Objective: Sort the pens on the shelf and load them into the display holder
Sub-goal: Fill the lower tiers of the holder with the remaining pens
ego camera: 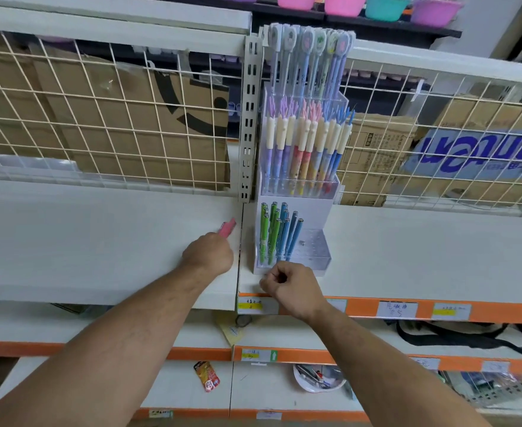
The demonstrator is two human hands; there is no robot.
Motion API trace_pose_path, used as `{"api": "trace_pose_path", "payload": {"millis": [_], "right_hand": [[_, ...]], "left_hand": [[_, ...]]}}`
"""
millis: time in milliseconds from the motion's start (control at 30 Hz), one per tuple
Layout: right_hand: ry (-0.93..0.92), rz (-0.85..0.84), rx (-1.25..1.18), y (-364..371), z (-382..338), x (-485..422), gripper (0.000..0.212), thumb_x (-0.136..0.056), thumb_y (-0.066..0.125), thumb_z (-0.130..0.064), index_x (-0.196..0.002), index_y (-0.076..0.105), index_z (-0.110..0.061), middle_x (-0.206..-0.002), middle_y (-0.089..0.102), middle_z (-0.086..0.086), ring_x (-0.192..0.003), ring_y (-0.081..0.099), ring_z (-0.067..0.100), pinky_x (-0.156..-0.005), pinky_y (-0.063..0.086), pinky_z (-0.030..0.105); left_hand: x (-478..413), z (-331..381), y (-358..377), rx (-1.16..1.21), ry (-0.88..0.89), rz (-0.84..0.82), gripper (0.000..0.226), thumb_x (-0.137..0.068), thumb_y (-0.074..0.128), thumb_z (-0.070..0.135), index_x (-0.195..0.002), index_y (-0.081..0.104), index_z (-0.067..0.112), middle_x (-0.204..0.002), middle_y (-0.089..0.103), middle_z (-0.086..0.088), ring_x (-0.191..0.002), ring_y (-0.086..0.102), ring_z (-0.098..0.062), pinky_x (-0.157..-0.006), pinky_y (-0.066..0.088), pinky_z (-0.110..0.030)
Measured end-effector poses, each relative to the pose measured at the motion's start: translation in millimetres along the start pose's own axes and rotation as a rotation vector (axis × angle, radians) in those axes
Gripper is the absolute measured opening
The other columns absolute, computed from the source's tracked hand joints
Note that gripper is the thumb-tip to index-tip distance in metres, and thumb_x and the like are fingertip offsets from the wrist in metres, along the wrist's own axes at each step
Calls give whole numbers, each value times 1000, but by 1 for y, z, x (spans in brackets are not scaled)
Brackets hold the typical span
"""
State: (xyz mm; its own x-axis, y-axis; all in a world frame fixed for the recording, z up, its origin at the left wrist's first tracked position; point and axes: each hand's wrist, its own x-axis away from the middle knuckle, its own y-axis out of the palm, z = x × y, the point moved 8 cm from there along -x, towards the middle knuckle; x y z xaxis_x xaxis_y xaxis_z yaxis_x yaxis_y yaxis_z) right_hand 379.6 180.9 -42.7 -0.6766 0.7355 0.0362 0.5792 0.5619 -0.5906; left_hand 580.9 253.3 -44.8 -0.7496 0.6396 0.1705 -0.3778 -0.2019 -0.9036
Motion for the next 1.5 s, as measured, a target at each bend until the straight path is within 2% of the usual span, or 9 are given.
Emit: {"api": "trace_pose_path", "payload": {"millis": [167,267,467,633,767,1000,1200,1367,1500], "right_hand": [[-6,-6,-14,1,0,1,13,-81,71,-26,-70,66,-20,-70,69,-6,-70,63,10,-69,54,30],[-22,-51,-79,1,-3,1,15,-83,72,-26,-71,67,-18,-67,66,-9,-63,58,2,-62,50,21],[-94,-129,-326,-11,-19,9,25,-87,75,-29,-67,65,-18,-59,55,-11,-58,49,6,-60,44,22],[-141,-127,-411,-39,-19,16,24,-87,75,-17,-71,61,-5,-51,43,-15,-52,39,6,-51,37,17],[-121,-188,-352,-55,-4,23,26,-85,75,-14,-64,58,-15,-51,50,-10,-49,44,7,-49,39,21],[-69,-308,-365,-73,9,29,23,-88,75,-10,-68,63,-8,-53,57,3,-45,50,16,-49,43,29],[-93,-112,-345,-115,-3,8,21,-96,66,-16,-80,63,-2,-68,66,11,-55,65,17,-48,50,30],[-96,101,-373,-143,-17,-24,9,-98,61,-8,-92,68,-8,-75,71,10,-67,72,19,-50,53,25],[-138,144,-301,-141,-33,-43,18,-99,60,-10,-84,64,-21,-75,71,4,-71,73,22,-51,59,30]], "left_hand": [[34,-21,10,861,-225,-77,17,-100,36,12,-108,51,9,-80,56,-13,-59,51,-23,-47,40,-25],[71,-16,11,979,-122,-95,16,-104,40,16,-109,55,12,-76,62,-11,-61,59,-21,-54,49,-32],[124,21,27,992,38,-146,15,-104,46,14,-104,61,11,-65,67,-3,-60,66,-20,-57,54,-34],[158,62,51,945,62,-185,17,-105,43,15,-103,60,15,-67,68,-2,-65,69,-22,-58,54,-31],[170,88,61,930,89,-165,20,-105,41,13,-100,60,14,-73,71,-4,-71,73,-23,-64,56,-31],[170,108,63,980,97,-105,21,-103,44,10,-105,63,18,-82,74,-11,-78,75,-26,-68,60,-34],[144,107,47,907,154,-37,20,-104,48,18,-102,67,14,-87,76,-4,-84,73,-19,-82,58,-36],[124,84,44,941,137,-69,18,-103,49,14,-99,67,15,-83,72,-3,-77,67,-12,-70,51,-20],[115,77,46,941,167,-144,17,-103,50,15,-99,66,16,-83,74,-1,-75,68,-9,-61,47,-12]]}}
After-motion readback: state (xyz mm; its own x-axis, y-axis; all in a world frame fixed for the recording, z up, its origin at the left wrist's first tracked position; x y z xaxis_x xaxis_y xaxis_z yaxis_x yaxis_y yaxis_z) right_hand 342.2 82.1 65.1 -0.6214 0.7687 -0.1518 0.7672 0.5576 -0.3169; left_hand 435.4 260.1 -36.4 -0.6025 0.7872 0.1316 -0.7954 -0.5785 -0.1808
